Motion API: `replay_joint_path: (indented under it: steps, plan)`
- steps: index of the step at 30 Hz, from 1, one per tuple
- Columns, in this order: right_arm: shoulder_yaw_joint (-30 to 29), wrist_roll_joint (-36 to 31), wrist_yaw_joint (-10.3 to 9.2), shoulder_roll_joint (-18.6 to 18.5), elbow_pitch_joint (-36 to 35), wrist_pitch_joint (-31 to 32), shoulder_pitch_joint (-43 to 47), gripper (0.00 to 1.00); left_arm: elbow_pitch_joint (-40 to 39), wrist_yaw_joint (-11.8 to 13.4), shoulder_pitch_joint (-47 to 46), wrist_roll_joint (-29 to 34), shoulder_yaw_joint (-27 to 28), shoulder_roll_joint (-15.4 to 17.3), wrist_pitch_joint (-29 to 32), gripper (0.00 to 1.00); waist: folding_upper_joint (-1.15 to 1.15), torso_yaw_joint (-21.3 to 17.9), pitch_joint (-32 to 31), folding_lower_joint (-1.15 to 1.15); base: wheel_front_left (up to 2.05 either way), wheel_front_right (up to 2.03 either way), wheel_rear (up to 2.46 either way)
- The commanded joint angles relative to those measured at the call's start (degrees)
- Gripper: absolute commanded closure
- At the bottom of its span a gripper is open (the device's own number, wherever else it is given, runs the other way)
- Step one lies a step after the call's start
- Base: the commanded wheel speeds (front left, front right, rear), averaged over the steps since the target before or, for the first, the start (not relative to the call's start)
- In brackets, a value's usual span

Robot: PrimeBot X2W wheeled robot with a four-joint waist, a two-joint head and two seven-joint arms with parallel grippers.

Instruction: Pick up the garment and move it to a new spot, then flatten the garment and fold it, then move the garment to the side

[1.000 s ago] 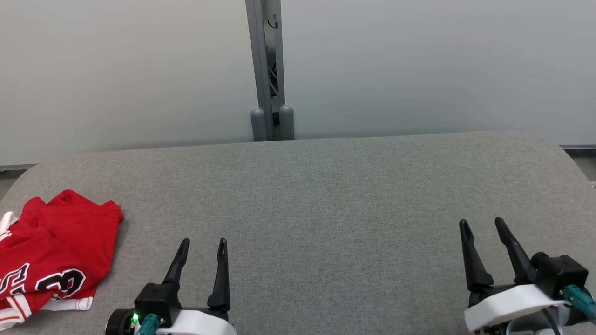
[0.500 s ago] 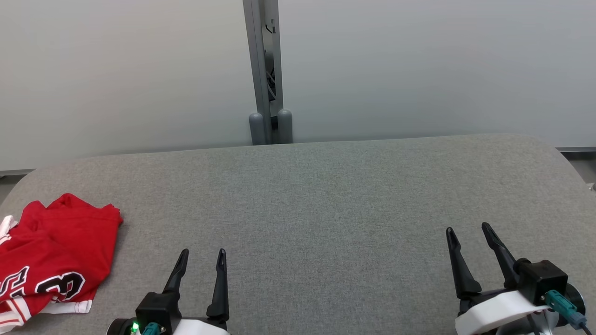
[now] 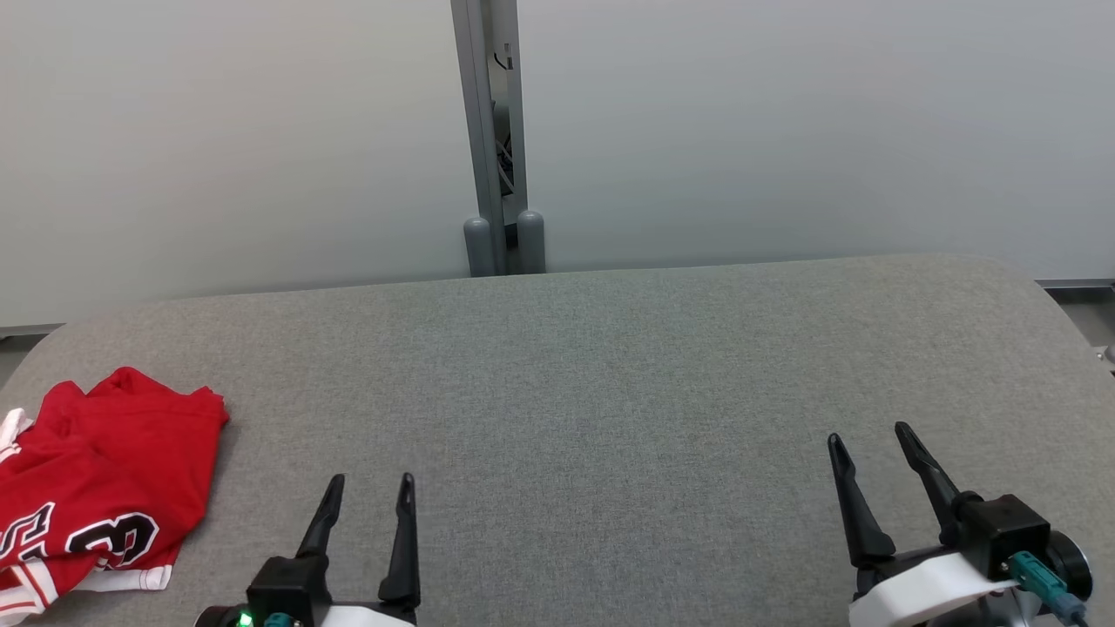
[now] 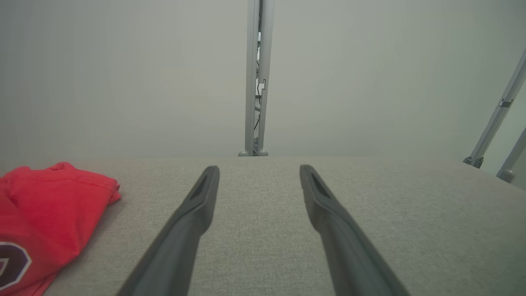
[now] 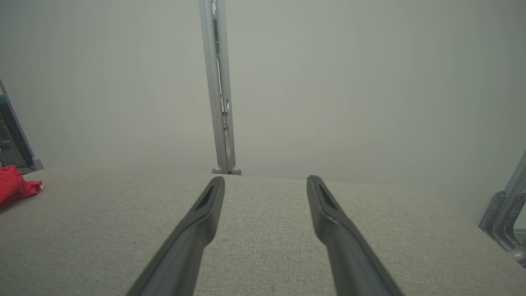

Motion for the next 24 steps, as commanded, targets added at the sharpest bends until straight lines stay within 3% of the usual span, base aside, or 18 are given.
replay_joint_path:
  steps: [1, 15, 24]
  plan:
    - [-0.4, 0.7, 0.00, -0.5, 0.2, -0.4, 0.5, 0.00, 0.1, 0.3, 0.2, -0.8, 0.6, 0.3, -0.2, 0.00, 0.00, 0.0, 0.0, 0.00, 0.00, 0.00, 0.00]
    - [-1.4, 2.2, 0.00, -0.5, 1.1, -0.4, 0.2, 0.00, 0.9, -0.7, 0.0, -2.0, 0.8, 0.3, -0.2, 0.00, 0.00, 0.5, 0.0, 0.00, 0.00, 0.00, 0.00]
    - [-0.5, 3.7, 0.00, -0.5, 0.1, -0.4, 1.0, 0.00, 1.9, -1.4, -0.8, -0.7, 1.1, 0.3, -0.2, 0.00, 0.00, 6.0, 0.0, 0.00, 0.00, 0.00, 0.00]
